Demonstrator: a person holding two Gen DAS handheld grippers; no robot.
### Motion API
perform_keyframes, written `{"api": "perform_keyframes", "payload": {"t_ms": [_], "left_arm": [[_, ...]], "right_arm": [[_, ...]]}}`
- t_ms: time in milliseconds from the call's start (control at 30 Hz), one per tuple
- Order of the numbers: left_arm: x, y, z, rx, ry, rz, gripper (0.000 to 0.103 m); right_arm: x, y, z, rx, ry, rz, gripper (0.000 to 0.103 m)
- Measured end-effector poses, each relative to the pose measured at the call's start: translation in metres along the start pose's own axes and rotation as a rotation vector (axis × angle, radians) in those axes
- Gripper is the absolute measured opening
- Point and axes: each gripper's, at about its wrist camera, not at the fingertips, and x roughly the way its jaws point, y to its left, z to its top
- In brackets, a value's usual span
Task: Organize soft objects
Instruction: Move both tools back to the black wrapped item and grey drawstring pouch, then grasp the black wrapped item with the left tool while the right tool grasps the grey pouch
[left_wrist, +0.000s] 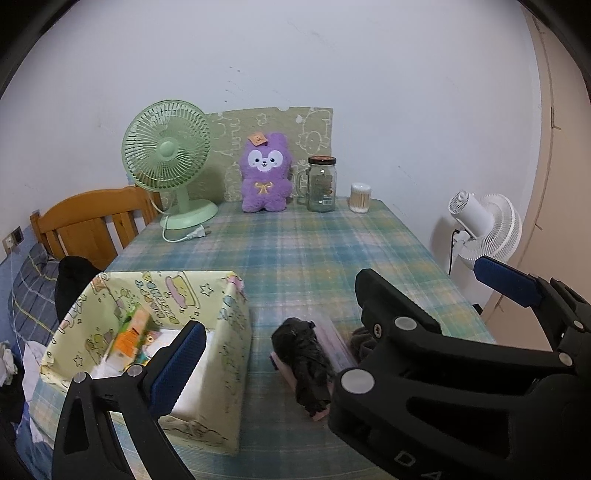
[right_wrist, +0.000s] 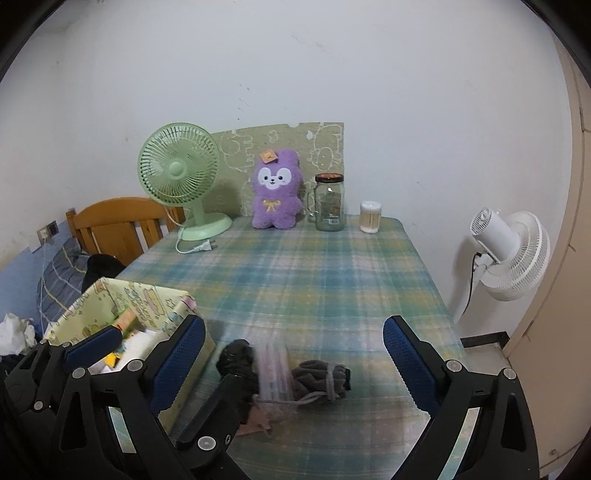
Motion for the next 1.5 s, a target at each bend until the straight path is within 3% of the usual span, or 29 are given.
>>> {"api": "perform_keyframes", "payload": {"t_ms": [600, 1000, 1233, 1500], "left_arm": [[0.044, -0.026, -0.016, 0.024, 0.094, -0.037, 0.081], [0.072, -0.019, -0.024, -0.039, 0.152, 0.072, 0.061], [0.091, -0.014, -0.029, -0.060, 0.213, 0.088, 0.053], [0.100, -0.011, -0.032, -0.059, 0.216, 0.089, 0.044]], "right_arm": [[0.038, -0.029, -0.023, 0.032, 0.098, -0.039, 0.099], [0.066, -0.036, -0.032, 0.047, 0.159, -0.029, 0.098], [0.087, -0.036, -0.037, 0.059, 0.215, -0.015, 0.093], [0.108, -0.034, -0.042, 0.075, 0.268, 0.009, 0.092]]}}
